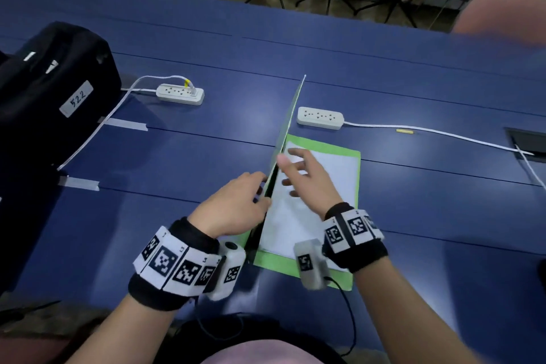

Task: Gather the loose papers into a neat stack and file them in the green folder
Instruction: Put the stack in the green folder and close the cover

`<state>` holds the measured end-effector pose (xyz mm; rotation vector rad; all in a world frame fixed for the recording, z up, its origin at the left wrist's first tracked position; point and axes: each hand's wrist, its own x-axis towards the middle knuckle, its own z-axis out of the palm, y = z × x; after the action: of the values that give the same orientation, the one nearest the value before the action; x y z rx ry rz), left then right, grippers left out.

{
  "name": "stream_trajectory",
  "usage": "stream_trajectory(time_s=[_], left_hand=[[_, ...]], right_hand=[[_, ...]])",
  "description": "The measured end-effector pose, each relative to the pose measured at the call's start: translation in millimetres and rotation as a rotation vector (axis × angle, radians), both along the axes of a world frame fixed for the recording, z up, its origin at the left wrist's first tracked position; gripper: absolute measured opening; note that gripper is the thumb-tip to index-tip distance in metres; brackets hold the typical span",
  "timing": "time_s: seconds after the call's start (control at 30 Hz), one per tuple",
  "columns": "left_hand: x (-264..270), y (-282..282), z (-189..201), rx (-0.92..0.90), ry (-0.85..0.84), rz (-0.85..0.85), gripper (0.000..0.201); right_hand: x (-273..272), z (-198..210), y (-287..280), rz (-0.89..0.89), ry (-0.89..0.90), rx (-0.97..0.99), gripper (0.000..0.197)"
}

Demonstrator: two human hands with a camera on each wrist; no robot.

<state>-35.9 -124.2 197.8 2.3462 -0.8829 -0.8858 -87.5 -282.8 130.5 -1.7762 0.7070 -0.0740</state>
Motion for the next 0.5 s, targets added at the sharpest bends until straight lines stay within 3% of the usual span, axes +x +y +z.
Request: stream_trajectory(time_s=[0.13, 0.2, 0.33, 0.4, 0.5], left_hand=[[-8.4, -9.7, -3.7, -0.159, 0.068, -0.108, 0.031], [6.7, -9.3, -28.8, -0.232, 0.048, -0.012, 0.03], [42.0, 0.2, -120.0, -0.069, 0.078, 0.249, 0.028], [40.5, -2.0, -153.7, 0.029, 0.173, 0.262, 0.031], [22.5, -13.6, -173.1, 0.063, 0.319, 0.254, 0.051]], right_hand=[[-11.6, -8.3, -6.7, -0.019, 0.022, -0.156, 0.037], [-36.6, -18.8, -32.6, -0.037, 0.057, -0.185, 0.03], [-93.7, -39.1, -79.4, -0.099, 0.239, -0.266, 0.036], [-110.8, -51.4, -91.1, -0.12, 0.333, -0.311, 0.032], [-117.8, -77.0, -100.1, -0.139, 0.496, -0.424, 0.038]])
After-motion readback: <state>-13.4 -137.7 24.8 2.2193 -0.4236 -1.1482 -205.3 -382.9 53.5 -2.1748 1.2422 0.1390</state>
